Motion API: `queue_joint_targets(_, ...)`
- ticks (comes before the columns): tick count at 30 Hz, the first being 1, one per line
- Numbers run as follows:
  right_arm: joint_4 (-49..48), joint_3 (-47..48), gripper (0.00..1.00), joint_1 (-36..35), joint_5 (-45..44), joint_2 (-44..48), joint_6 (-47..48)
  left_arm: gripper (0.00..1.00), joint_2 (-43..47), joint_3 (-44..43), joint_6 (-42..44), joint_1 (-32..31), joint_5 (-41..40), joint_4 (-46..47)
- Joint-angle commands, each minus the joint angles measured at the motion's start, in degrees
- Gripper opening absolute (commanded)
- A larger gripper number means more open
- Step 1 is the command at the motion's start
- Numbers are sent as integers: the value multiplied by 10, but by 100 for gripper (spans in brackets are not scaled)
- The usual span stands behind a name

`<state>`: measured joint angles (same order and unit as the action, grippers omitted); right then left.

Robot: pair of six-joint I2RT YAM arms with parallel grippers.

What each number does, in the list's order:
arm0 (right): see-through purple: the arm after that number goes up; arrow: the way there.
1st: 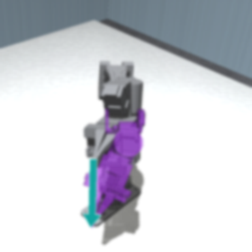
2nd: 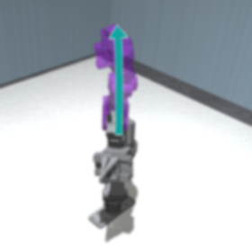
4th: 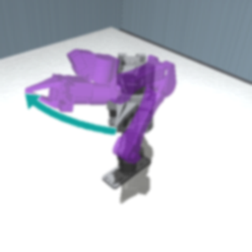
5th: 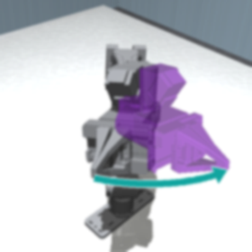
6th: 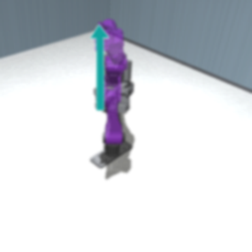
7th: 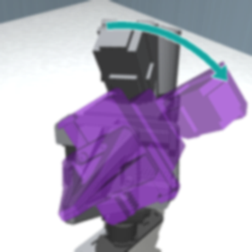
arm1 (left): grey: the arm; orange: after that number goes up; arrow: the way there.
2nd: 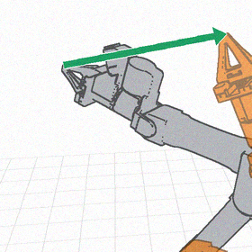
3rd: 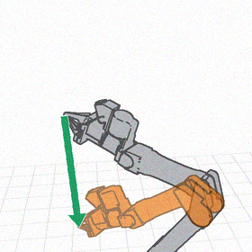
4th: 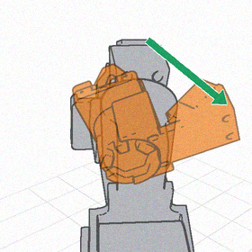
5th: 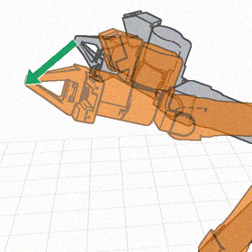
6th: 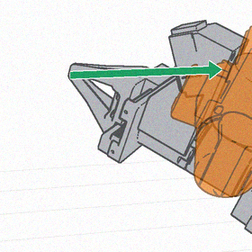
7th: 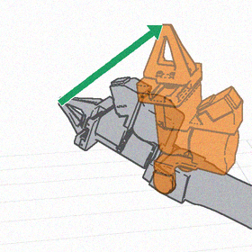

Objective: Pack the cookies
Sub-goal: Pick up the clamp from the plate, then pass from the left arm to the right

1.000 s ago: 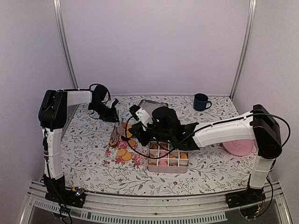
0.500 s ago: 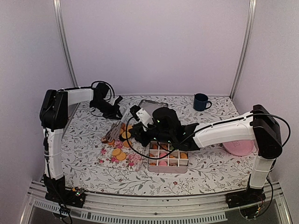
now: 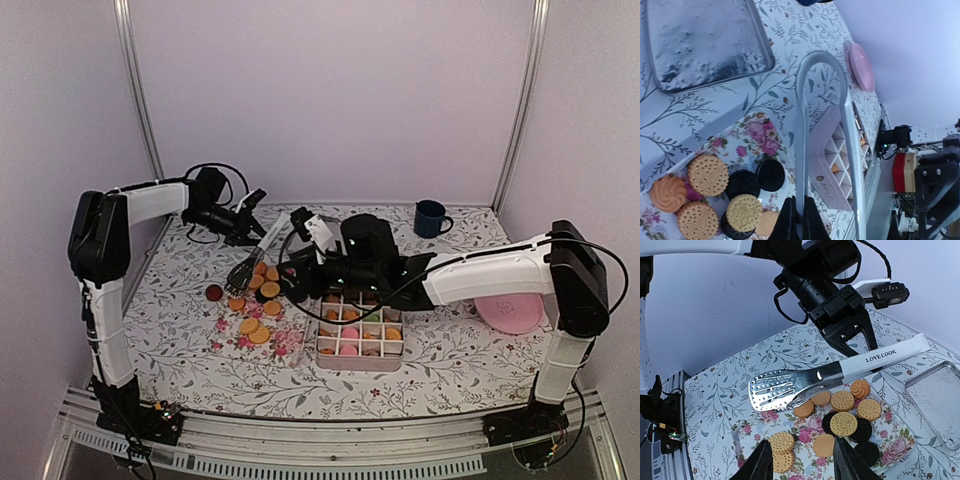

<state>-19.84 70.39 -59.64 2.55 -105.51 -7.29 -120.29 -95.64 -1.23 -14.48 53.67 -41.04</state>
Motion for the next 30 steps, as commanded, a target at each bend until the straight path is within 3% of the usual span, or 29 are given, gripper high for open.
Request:
queue_joint_targets(1,-21,-21,46,17,32,27,-35,0,39,14,32,-12,134,15)
queue_joint_targets(14,-128,8,54,58,161,6,-119,0,124,12,211,-30,241,-117)
queue_joint_targets(19,-149,25,50,66,161,-10,-144,0,148,23,262,-40,242,-160)
queue_joint_targets(30,-210,46,38,66,122,-38,-183,0,164,43,284,-68,244,-176)
